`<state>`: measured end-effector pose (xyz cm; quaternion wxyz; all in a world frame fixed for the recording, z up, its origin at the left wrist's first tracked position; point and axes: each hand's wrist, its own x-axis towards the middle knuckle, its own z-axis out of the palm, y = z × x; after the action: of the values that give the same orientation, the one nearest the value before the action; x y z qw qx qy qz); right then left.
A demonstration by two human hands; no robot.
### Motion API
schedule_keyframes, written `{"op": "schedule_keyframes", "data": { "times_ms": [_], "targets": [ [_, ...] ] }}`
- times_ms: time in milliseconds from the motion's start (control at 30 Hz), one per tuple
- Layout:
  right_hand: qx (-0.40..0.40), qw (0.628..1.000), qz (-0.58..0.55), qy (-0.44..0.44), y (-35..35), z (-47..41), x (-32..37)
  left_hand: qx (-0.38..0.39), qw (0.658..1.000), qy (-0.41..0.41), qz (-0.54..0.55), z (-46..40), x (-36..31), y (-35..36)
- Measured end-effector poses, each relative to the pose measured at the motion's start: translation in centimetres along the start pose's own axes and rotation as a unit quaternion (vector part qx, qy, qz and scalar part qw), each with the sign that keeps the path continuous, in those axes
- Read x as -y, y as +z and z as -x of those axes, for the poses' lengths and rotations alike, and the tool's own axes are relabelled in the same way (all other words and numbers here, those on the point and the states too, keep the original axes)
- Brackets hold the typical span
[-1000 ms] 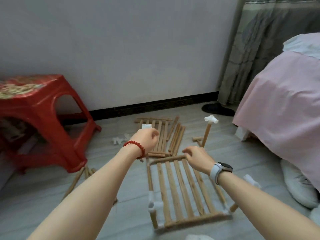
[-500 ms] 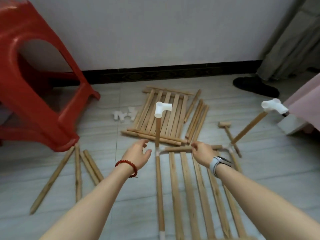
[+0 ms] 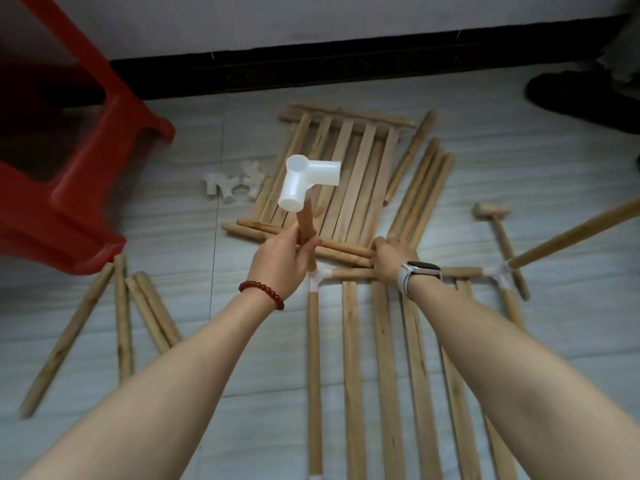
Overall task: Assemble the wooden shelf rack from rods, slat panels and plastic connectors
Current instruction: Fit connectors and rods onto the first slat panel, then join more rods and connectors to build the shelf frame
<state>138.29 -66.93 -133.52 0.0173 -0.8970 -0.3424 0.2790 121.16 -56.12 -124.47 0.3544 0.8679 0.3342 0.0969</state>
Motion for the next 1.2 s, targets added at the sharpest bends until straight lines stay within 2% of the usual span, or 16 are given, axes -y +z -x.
{"op": "schedule_keyframes", "data": {
  "times_ms": [167, 267, 300, 367, 433, 500, 633, 767, 833, 967, 1200],
  "targets": [
    [-0.038, 0.995, -0.071, -0.065, -1.2, 1.1, 0.2, 0.011, 1.0, -0.017, 0.024, 0.5, 0.2, -0.1],
    [-0.087, 0.976, -0.192, -0.058, -2.8, 1.8, 0.8, 0.025, 0.999, -0.029, 0.028, 0.7, 0.5, -0.4],
    [-0.113, 0.954, -0.275, -0.029, -3.8, 2.0, 1.1, 0.029, 0.999, -0.03, 0.023, 0.8, 0.4, -0.8],
    [-0.129, 0.881, -0.453, 0.039, -6.0, 2.3, 1.8, 0.048, 0.998, -0.039, 0.001, 0.9, 0.5, -1.4],
    [-0.129, 0.819, -0.551, 0.09, -8.8, 2.4, 2.2, 0.083, 0.995, -0.048, -0.029, 0.8, 0.5, -2.3],
    [-0.136, 0.815, -0.552, 0.113, -11.7, 2.6, 2.6, 0.129, 0.988, -0.057, -0.059, 0.5, 0.2, -3.5],
    [-0.177, 0.855, -0.481, 0.082, -16.4, 3.8, 4.7, 0.173, 0.971, -0.112, -0.121, 0.1, -0.6, -6.1],
    [-0.261, 0.91, -0.322, -0.003, -21.0, 6.0, 7.1, 0.127, 0.975, -0.147, -0.113, 0.1, -2.0, -9.7],
    [-0.286, 0.919, -0.272, -0.02, -23.4, 7.3, 7.9, 0.087, 0.98, -0.149, -0.101, 0.2, -2.8, -11.8],
    [-0.333, 0.908, -0.253, -0.014, -29.0, 10.7, 8.5, 0.027, 0.991, -0.122, -0.053, 1.4, -5.4, -15.4],
    [-0.403, 0.83, -0.386, 0.02, -35.0, 20.4, 8.0, -0.037, 0.996, -0.059, 0.06, 4.5, -11.4, -19.3]
  ]
}}
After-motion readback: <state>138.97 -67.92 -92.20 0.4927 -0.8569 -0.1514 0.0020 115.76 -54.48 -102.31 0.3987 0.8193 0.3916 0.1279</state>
